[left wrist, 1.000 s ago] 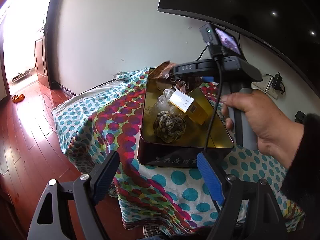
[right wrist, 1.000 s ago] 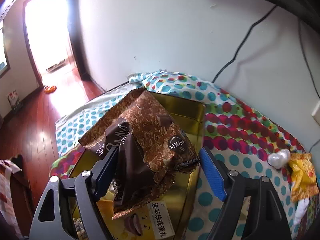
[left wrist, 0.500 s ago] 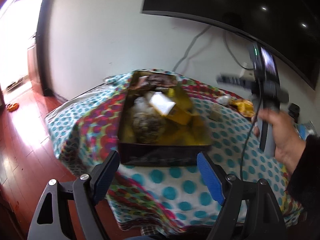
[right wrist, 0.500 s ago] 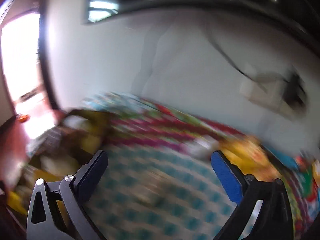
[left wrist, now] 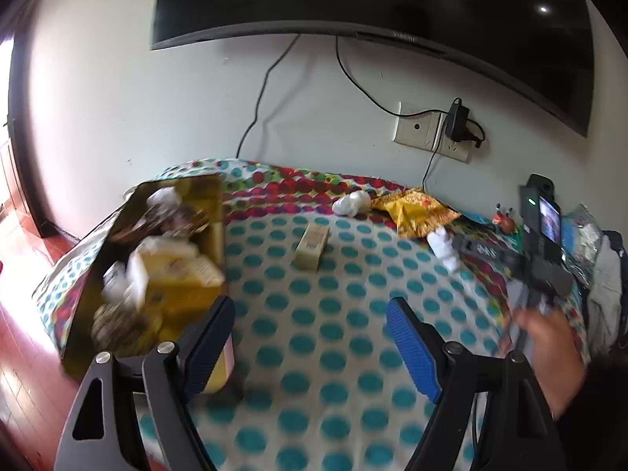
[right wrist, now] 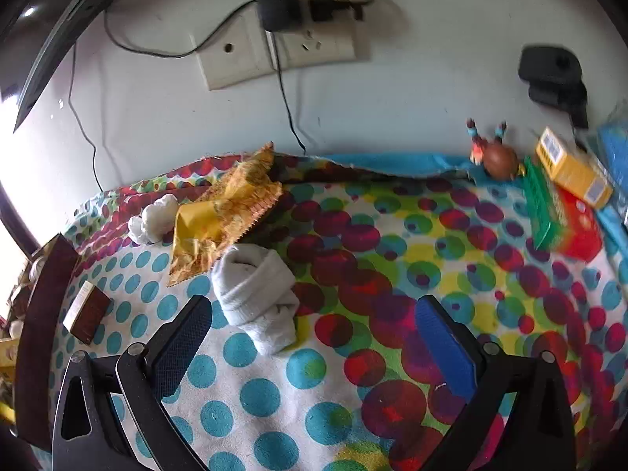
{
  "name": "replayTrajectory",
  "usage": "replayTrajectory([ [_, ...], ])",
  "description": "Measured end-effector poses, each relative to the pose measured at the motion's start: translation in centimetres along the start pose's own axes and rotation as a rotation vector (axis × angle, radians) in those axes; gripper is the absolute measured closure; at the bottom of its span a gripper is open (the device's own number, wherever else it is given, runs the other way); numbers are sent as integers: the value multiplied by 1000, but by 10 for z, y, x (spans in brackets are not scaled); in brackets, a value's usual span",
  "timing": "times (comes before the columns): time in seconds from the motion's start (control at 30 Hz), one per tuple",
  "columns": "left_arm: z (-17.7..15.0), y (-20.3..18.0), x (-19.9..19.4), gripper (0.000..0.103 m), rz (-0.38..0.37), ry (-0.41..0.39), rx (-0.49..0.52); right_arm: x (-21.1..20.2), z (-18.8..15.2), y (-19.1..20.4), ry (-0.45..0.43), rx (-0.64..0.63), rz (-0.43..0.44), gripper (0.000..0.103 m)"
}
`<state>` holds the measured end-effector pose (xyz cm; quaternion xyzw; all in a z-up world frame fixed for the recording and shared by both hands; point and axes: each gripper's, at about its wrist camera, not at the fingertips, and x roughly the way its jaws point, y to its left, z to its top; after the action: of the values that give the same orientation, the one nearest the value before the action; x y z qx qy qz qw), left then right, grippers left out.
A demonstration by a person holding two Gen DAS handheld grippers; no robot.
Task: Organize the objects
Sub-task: 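Grasp the cream box with the left gripper while the right gripper grasps the rolled white sock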
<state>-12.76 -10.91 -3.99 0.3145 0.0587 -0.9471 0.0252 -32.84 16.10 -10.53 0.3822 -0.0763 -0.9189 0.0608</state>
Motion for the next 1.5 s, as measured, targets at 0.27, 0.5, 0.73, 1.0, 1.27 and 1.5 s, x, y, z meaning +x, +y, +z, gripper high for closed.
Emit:
replayTrajectory([
  [0.27,32,-22,87,21,17,76,26,13,-1,-5,67,23,29,0],
  [0.5,43,-20,159,21,99,188,11,15,-1,-4,71,25,32,0],
  [0.73,41,-19,201,21,123,254,-2,15,-3,-4,71,34,42,0],
  [1.0,33,-17,208,73,133,248,-10,16,-3,-4,72,31,41,0],
  [1.27,35,-26,178,74,58,189,-6,16,-2,-4,77,25,43,0],
  [1.5,24,-36,144,74,34,183,2,16,-2,13,76,-63,29,0],
])
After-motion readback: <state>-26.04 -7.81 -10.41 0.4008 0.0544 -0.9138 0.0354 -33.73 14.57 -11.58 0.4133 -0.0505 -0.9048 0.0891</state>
